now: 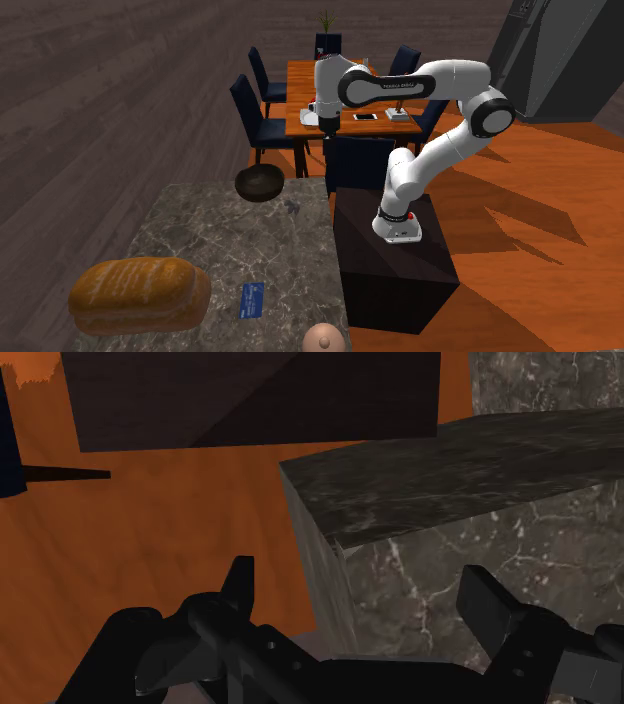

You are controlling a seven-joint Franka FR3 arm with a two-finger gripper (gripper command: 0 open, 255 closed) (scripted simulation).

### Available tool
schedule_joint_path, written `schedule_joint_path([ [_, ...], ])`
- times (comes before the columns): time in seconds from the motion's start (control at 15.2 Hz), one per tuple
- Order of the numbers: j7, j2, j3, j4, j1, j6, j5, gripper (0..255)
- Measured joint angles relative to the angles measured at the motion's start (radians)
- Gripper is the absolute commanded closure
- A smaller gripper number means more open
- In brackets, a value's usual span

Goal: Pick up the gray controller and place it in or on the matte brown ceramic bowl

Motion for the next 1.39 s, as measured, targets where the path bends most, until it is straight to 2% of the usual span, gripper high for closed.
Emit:
schedule_joint_path([
  [0.33,0.022,0.079,0.057,0.051,0.034,0.037,0.017,0],
  [0.86,0.096,0.31,0.212,0.218,0.104,0.12,0.026,0],
  [1.25,0.156,0.492,0.318,0.374,0.142,0.152,-0.02,0],
  [1.39,0.173,0.526,0.341,0.394,0.152,0.165,-0.03,0],
])
